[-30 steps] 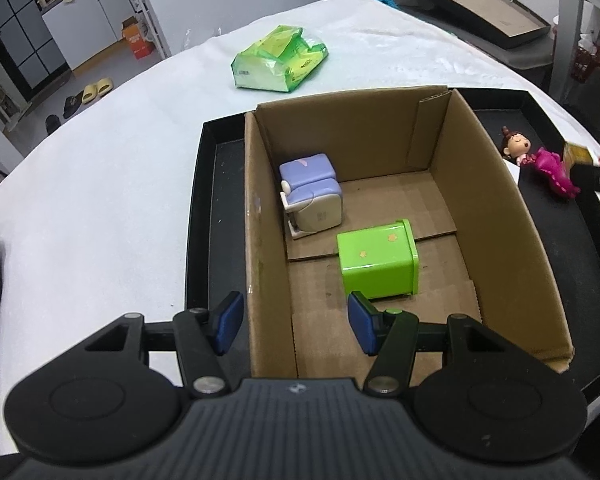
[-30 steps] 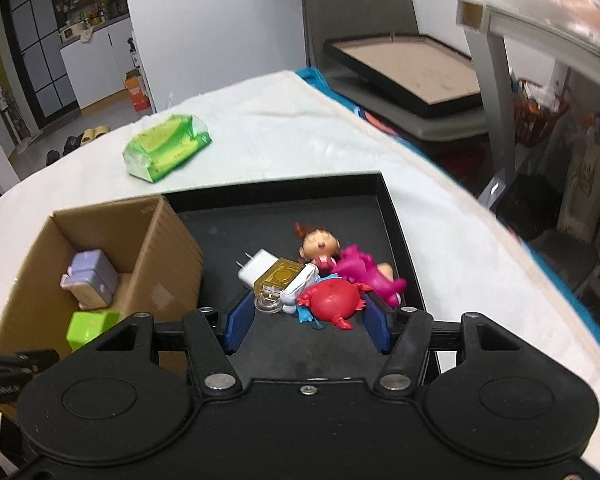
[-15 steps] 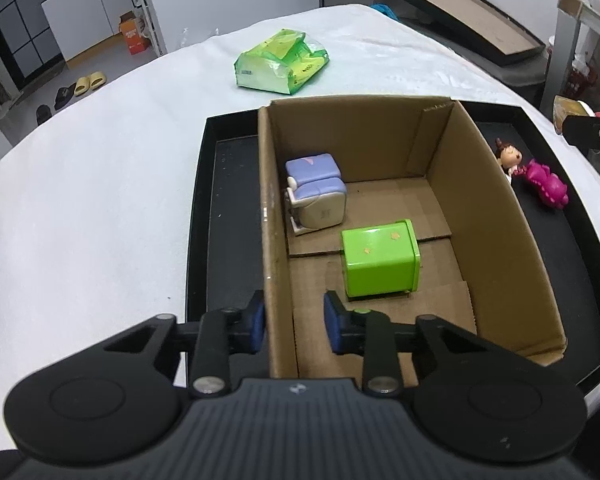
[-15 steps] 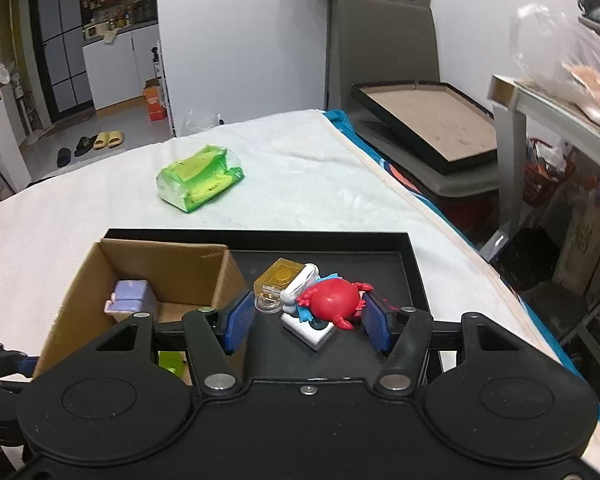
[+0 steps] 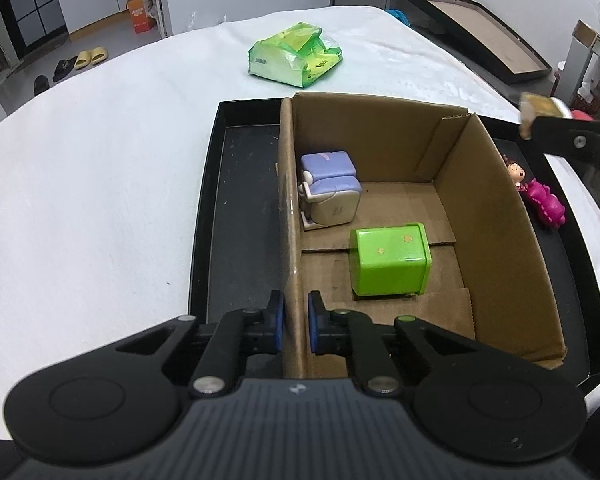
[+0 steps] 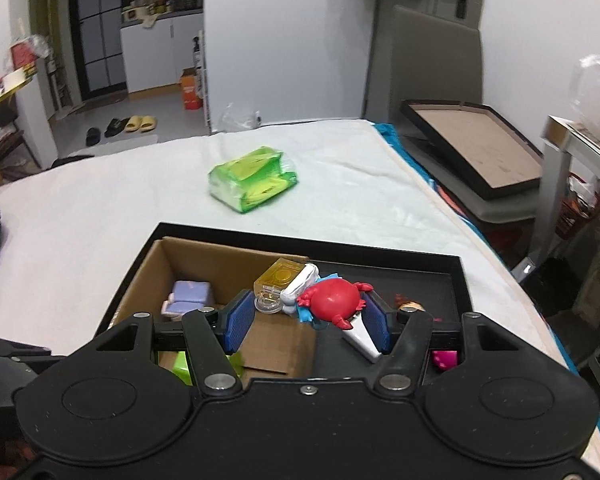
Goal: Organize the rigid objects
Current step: 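Carry the red figure into the cardboard box and release it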
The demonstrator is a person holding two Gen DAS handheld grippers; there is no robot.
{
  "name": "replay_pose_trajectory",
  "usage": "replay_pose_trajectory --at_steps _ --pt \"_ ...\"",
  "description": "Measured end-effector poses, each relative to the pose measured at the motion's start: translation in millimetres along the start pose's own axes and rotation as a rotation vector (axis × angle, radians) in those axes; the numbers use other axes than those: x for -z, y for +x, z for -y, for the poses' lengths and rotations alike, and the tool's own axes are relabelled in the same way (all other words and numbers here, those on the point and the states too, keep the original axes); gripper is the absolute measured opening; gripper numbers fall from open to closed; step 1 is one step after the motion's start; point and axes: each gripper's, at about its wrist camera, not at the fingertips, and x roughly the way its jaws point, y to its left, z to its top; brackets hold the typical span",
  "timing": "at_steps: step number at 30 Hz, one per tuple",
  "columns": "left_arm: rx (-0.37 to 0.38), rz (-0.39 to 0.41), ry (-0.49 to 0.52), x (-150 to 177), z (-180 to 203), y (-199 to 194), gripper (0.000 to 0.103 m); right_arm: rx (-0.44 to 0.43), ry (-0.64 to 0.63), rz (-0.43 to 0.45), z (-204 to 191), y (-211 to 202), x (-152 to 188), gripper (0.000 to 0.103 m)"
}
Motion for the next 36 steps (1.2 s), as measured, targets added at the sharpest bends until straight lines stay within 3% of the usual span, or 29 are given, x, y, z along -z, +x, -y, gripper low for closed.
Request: replay_pose_trajectory --at_steps 16,30,36 --pt "0.071 0.005 -0.045 1 -16 2 0.011 -0.057 -0.050 -0.064 -50 19 -12 0.060" --pt "0.066 0.020 -0.041 2 -14 -2 0.011 0.012 0.046 -0.073 -15 9 4 0.079" --pt "0.038 0.033 -0.013 3 -8 -6 0.010 0.017 0.078 -0.072 1 6 15 0.080"
